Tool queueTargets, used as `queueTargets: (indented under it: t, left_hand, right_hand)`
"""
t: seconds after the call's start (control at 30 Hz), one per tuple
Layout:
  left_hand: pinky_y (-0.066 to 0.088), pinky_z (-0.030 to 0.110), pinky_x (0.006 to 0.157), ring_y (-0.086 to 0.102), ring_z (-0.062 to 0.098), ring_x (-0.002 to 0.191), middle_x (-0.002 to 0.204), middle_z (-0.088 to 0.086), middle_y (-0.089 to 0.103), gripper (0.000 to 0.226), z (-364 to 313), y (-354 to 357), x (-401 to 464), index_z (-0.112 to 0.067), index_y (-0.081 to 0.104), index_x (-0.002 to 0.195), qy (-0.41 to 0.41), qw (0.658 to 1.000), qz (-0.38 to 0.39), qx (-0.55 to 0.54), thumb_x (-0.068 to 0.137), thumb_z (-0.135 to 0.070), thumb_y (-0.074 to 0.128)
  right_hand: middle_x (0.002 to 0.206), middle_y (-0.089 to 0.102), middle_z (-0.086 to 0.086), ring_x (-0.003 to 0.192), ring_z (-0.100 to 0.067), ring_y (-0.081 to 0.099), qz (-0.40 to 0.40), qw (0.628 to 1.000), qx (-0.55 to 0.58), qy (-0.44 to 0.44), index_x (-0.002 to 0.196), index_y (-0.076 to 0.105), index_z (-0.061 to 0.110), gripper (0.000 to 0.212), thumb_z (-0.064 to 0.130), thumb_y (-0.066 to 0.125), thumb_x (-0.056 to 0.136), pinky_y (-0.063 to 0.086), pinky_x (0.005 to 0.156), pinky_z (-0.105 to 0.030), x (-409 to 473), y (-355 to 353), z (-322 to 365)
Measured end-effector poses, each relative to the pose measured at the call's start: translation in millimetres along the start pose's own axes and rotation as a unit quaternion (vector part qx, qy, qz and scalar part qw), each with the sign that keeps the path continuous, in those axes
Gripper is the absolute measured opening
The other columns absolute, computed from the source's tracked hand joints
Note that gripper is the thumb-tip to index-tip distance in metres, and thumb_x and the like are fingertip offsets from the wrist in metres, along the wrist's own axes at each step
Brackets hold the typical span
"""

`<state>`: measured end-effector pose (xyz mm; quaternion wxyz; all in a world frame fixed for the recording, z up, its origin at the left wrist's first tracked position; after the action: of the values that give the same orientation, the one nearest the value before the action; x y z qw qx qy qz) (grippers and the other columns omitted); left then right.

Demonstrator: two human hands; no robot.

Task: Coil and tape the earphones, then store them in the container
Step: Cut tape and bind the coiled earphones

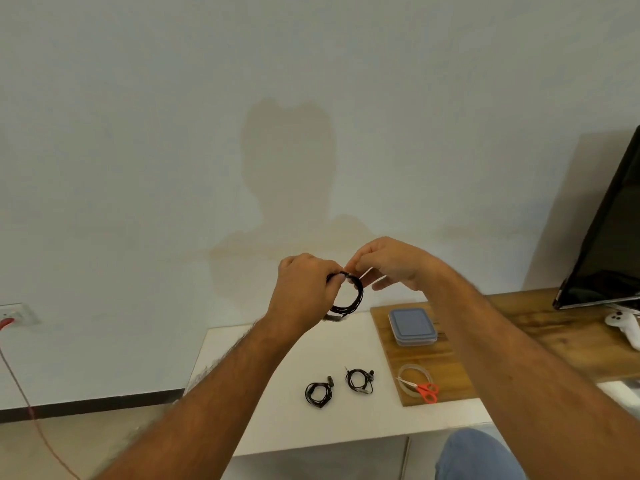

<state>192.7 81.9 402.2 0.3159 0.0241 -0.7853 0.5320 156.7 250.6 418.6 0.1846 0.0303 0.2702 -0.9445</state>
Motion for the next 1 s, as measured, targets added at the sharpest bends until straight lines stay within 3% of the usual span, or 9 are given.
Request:
queueTargets:
  t: [0.13, 0.3, 0.47, 0.63, 0.73, 0.87, 1.0]
  left_hand:
    - [0.050, 0.037, 0.077, 0.061, 0.013, 0.072, 0.073, -0.007, 0.069, 0.023, 3.5, 0.1, 0.6, -0.026, 0.074, 0.090, -0.083, 0.994, 0.037, -0.051, 0.094, -0.034, 0.053]
    - [0.053, 0.037, 0.076, 0.066, 0.018, 0.078, 0.075, -0.004, 0.071, 0.020, 6.4, -3.4, 3.5, -0.018, 0.072, 0.078, -0.189, 0.958, 0.095, -0.193, 0.091, -0.024, 0.058]
    - [0.042, 0.027, 0.070, 0.054, 0.013, 0.070, 0.068, 0.000, 0.063, 0.020, 12.5, -7.0, 1.8, -0.004, 0.072, 0.083, -0.274, 0.886, 0.147, -0.343, 0.090, -0.019, 0.061]
    - [0.044, 0.036, 0.081, 0.058, 0.011, 0.069, 0.066, -0.004, 0.063, 0.014, 15.3, -12.9, -1.1, -0.012, 0.071, 0.091, -0.364, 0.804, 0.192, -0.430, 0.090, -0.021, 0.060]
    - [0.047, 0.038, 0.083, 0.059, 0.012, 0.070, 0.065, -0.004, 0.061, 0.013, 17.2, -12.2, -3.2, -0.014, 0.070, 0.087, -0.389, 0.768, 0.204, -0.466, 0.092, -0.019, 0.059]
    - [0.047, 0.036, 0.082, 0.060, 0.010, 0.070, 0.063, -0.006, 0.062, 0.012, 16.9, -9.5, -4.5, -0.013, 0.070, 0.090, -0.389, 0.766, 0.203, -0.470, 0.091, -0.019, 0.059]
    - [0.047, 0.037, 0.085, 0.060, 0.010, 0.070, 0.064, -0.006, 0.064, 0.013, 16.3, -7.3, -5.8, -0.015, 0.074, 0.089, -0.375, 0.787, 0.186, -0.454, 0.090, -0.020, 0.062]
  right_hand:
    - [0.099, 0.075, -0.009, 0.099, -0.021, 0.070, 0.058, 0.996, 0.030, -0.057, 0.113, 0.064, 0.013, 0.021, 0.020, 0.058, 0.094, 0.044, 0.099, -0.048, -5.8, 5.3, -1.2]
    - [0.086, 0.075, -0.016, 0.090, -0.027, 0.072, -0.004, 0.991, -0.001, -0.135, 0.105, 0.063, 0.007, 0.019, 0.001, 0.064, 0.087, 0.050, 0.098, -0.048, -5.0, 15.3, -0.6]
    - [0.083, 0.076, -0.002, 0.085, -0.016, 0.072, -0.054, 0.983, -0.080, -0.158, 0.098, 0.069, 0.018, 0.018, 0.007, 0.070, 0.084, 0.054, 0.090, -0.047, -6.3, 17.2, 2.6]
    - [0.101, 0.072, 0.008, 0.087, -0.006, 0.068, -0.087, 0.959, -0.190, -0.193, 0.105, 0.073, 0.028, 0.029, 0.015, 0.077, 0.080, 0.056, 0.086, -0.035, -9.6, 20.5, 4.6]
    - [0.098, 0.070, 0.011, 0.085, -0.005, 0.063, -0.132, 0.925, -0.266, -0.239, 0.105, 0.073, 0.029, 0.022, 0.029, 0.075, 0.082, 0.054, 0.080, -0.034, -12.1, 25.6, 7.5]
    - [0.088, 0.071, 0.012, 0.082, -0.008, 0.063, -0.161, 0.913, -0.262, -0.267, 0.093, 0.078, 0.027, 0.011, 0.029, 0.069, 0.088, 0.054, 0.073, -0.038, -10.3, 27.8, 7.1]
    - [0.079, 0.072, 0.008, 0.075, -0.011, 0.065, -0.171, 0.946, -0.164, -0.223, 0.084, 0.077, 0.018, 0.010, 0.019, 0.068, 0.088, 0.055, 0.073, -0.036, -9.0, 29.8, 5.1]
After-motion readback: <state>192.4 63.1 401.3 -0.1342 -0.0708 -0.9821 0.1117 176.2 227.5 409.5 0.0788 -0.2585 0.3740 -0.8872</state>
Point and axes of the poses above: each hand's wrist, its own x-axis towards the middle knuckle, its own y-axis out of the palm, z = x × y, the point moved 2 cm from there along x, towards the middle knuckle
